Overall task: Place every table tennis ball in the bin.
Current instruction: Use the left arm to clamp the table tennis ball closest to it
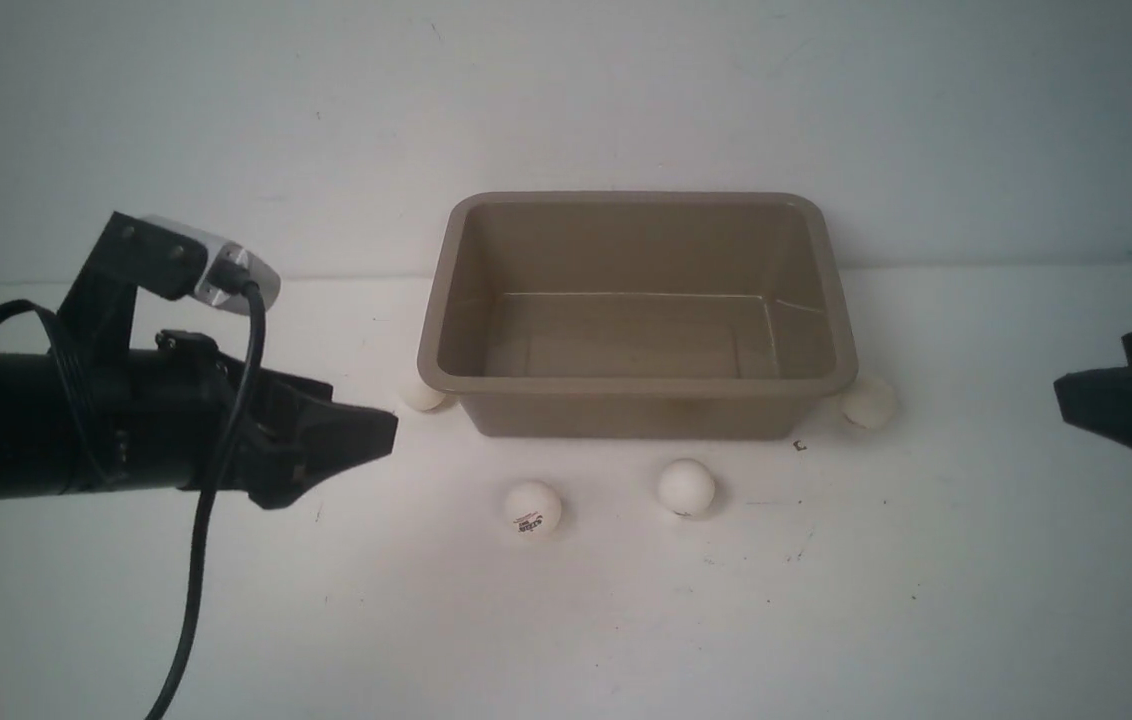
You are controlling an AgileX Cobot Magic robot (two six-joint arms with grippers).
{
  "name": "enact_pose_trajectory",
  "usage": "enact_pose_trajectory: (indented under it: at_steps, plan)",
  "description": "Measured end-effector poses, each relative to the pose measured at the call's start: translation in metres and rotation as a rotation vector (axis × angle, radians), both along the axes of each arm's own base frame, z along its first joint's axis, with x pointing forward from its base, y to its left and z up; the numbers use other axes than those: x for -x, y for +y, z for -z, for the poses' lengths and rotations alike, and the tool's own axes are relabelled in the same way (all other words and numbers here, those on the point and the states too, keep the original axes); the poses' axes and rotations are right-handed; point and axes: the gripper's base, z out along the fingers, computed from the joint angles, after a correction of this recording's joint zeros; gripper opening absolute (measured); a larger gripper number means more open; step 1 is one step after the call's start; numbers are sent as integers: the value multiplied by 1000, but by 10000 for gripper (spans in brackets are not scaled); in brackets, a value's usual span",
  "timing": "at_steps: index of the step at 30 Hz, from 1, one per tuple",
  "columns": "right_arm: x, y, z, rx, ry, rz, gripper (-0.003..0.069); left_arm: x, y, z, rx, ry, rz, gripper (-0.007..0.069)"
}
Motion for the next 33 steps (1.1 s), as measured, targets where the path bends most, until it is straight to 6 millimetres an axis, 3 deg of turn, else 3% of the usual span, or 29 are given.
enact_pose_trajectory:
  at_steps: [7, 13, 20, 25, 33]
  plan:
    - [-1, 0, -1, 0, -10, 7, 388, 4, 6, 7, -92, 127, -16, 478]
    - [-3, -2, -2, 6, -36, 26, 388, 14, 23, 26, -279, 374, -141, 478]
    - [-5, -2, -5, -19, -63, 53, 388, 13, 26, 25, -281, 411, -198, 478]
    - [-6, -1, -6, -34, -78, 47, 388, 10, 15, 18, -230, 342, -126, 478]
    - [-6, -1, -7, -39, -82, 49, 388, 14, -37, 14, -270, 201, 33, 478]
